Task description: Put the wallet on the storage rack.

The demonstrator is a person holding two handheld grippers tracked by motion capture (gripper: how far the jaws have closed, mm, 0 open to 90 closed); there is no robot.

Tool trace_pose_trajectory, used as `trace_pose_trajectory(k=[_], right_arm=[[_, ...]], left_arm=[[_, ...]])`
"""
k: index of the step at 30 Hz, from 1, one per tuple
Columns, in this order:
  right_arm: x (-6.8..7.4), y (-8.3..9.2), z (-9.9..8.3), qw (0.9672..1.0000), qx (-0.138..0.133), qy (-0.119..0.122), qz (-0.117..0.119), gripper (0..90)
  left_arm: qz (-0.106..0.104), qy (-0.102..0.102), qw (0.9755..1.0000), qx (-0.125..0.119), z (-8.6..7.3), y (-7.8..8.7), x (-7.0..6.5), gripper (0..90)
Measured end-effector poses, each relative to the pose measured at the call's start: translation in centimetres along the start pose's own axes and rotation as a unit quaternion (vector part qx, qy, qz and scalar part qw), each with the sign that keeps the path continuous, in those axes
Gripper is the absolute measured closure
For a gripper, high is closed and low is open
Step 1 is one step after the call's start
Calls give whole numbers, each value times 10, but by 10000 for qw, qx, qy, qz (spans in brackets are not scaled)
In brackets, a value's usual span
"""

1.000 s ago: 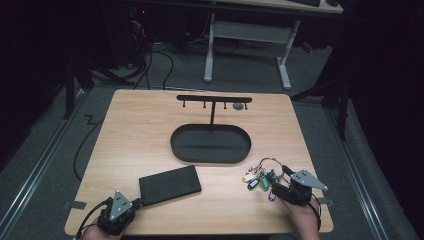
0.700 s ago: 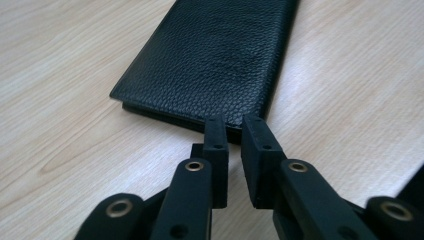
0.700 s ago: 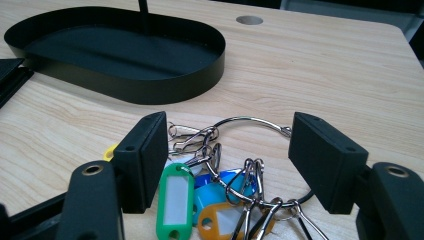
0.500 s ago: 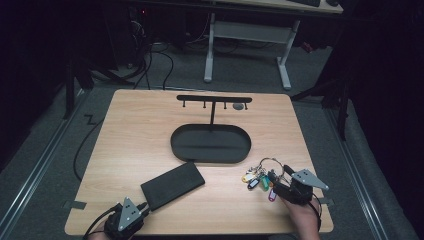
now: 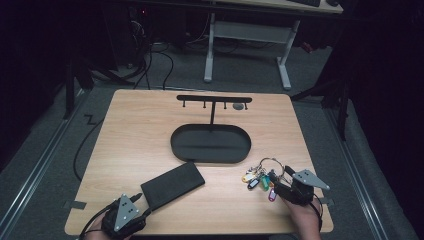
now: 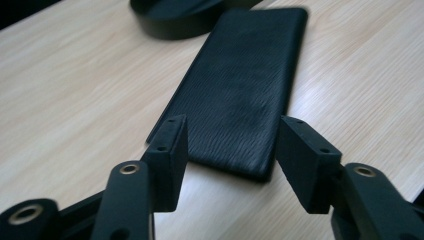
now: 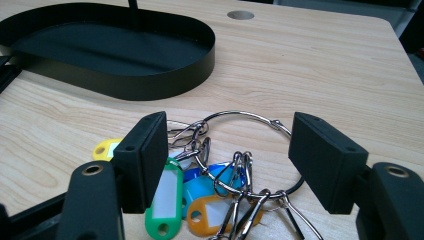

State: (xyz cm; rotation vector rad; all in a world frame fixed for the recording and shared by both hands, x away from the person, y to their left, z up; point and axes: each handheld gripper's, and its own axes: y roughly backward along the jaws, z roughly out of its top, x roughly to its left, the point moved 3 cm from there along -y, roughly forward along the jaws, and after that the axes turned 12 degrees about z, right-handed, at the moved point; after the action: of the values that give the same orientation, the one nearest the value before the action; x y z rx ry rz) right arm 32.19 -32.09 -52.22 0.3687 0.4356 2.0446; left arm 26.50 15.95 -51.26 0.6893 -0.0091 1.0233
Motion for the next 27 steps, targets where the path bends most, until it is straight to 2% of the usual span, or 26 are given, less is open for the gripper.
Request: trace_pose_trajectory(k=[2, 4, 6, 7, 10, 16, 17, 18, 22, 24, 26, 27], right_arm=[[1, -1, 0, 10000, 15, 16, 50, 327], [1, -2, 1, 9999, 24, 24, 121, 319], [1, -2, 1, 9999, 24, 21, 152, 319], [1, -2, 1, 9998, 52, -20, 175, 323], [0, -3, -1, 9993, 145, -177, 285, 329], [3, 4, -6, 9984, 350, -268, 354, 342], [3, 8, -6, 9983, 352, -261, 371, 342], [3, 8, -6, 9983, 352, -261, 371, 342], [6, 19, -11, 9985, 388, -205, 315, 342], [5, 22, -14, 9983, 434, -249, 292, 342], [3, 24, -16, 9981, 458, -288, 288, 343], [2, 26, -17, 9982, 434, -331, 261, 346]], left_arm=[[-96, -88, 9999, -7, 8, -7, -4, 443], [-189, -301, 9994, 43, 17, -17, -11, 470], [-214, -637, 9976, 144, 25, -30, -20, 480], [-244, -690, 9972, 150, 27, -34, -22, 477], [-276, -799, 9963, 135, 31, -45, -28, 466], [-431, -974, 9942, 181, 23, -57, -31, 450], [-439, -1103, 9926, 238, 22, -61, -33, 446], [-439, -1103, 9926, 238, 22, -61, -33, 444], [-417, -1255, 9907, 321, 20, -67, -35, 419], [-298, -1354, 9898, 314, 20, -68, -38, 400], [-239, -1365, 9899, 312, 21, -68, -39, 399], [-192, -1343, 9905, 236, 19, -69, -39, 415]])
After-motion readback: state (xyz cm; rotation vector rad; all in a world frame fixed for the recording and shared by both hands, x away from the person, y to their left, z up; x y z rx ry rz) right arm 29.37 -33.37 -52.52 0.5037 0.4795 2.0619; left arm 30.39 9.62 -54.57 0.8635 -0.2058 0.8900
